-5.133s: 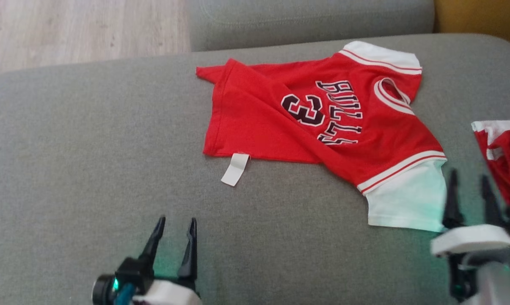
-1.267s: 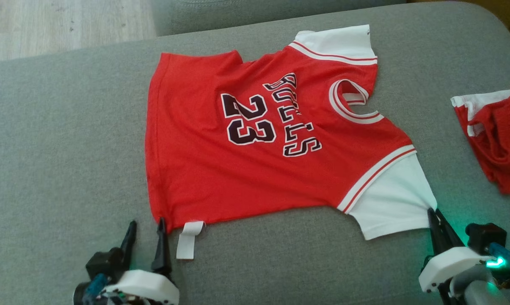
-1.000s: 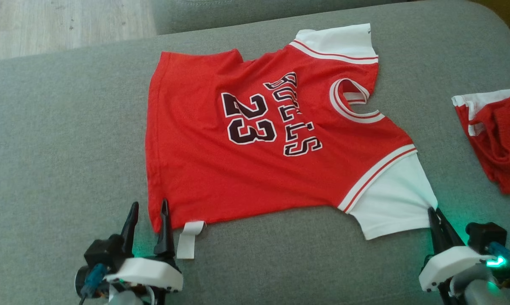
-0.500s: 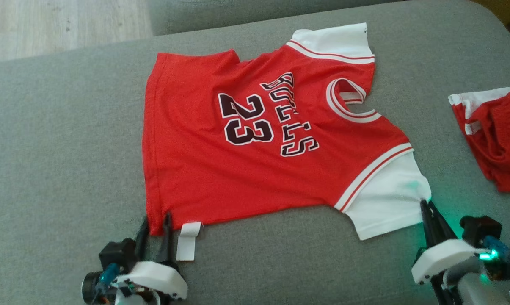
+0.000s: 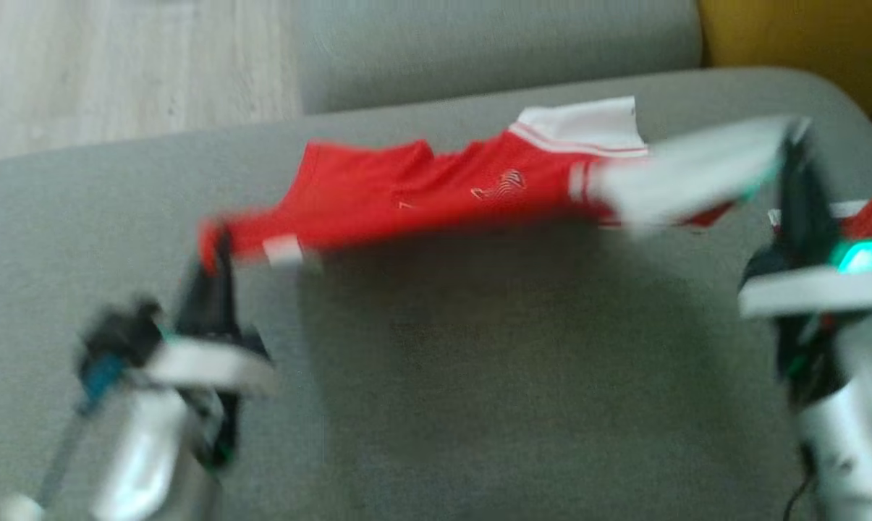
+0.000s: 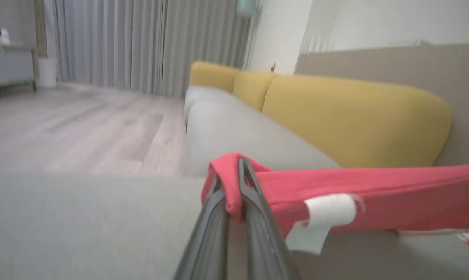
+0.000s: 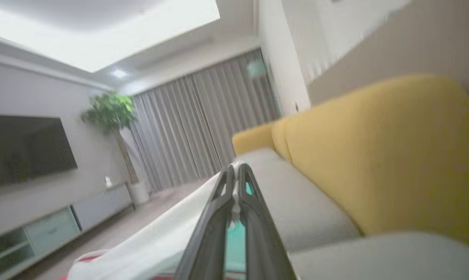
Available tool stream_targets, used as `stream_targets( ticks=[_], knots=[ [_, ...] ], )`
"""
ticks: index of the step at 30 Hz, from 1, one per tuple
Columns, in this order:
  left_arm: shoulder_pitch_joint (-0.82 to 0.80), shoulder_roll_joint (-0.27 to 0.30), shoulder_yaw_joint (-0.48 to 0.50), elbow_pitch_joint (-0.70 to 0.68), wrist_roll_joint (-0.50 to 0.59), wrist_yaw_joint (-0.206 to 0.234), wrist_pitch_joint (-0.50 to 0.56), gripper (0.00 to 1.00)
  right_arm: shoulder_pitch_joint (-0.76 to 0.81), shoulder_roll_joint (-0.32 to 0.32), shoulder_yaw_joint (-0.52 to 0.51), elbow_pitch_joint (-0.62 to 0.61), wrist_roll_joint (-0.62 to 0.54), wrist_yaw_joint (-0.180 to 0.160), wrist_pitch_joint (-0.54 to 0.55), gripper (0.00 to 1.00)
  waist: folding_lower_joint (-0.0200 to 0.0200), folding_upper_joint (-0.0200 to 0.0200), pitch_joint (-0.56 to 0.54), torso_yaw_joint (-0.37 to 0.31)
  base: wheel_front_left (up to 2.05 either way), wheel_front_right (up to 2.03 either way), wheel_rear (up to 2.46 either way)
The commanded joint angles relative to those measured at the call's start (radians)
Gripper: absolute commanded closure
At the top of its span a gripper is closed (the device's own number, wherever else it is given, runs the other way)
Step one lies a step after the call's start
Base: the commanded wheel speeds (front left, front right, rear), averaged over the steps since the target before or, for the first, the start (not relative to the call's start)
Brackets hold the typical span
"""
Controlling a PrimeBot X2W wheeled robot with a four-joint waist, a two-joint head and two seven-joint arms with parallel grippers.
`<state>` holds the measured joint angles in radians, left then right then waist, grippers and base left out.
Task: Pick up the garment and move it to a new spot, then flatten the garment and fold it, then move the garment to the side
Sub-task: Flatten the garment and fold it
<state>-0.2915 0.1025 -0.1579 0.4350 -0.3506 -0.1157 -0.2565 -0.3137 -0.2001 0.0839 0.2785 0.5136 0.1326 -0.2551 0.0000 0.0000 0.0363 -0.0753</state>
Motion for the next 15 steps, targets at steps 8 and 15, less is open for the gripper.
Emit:
stream_targets(
  ticks=[8,15],
  knots=[
    [-0.325,0.212,0.022,-0.254,0.018,-0.013,0.111,1.0,-0.3,-0.166,0.022,-0.198,0.152,-0.002,0.027,1.0,0.0,0.0,-0.067,0.031,0.0,0.0,0.0],
    [-0.45,0.258,0.014,-0.307,0.013,-0.002,0.288,1.0,-0.474,-0.217,0.038,-0.194,0.146,-0.002,0.135,1.0,0.0,0.0,-0.004,0.049,0.0,0.0,0.0]
  ],
)
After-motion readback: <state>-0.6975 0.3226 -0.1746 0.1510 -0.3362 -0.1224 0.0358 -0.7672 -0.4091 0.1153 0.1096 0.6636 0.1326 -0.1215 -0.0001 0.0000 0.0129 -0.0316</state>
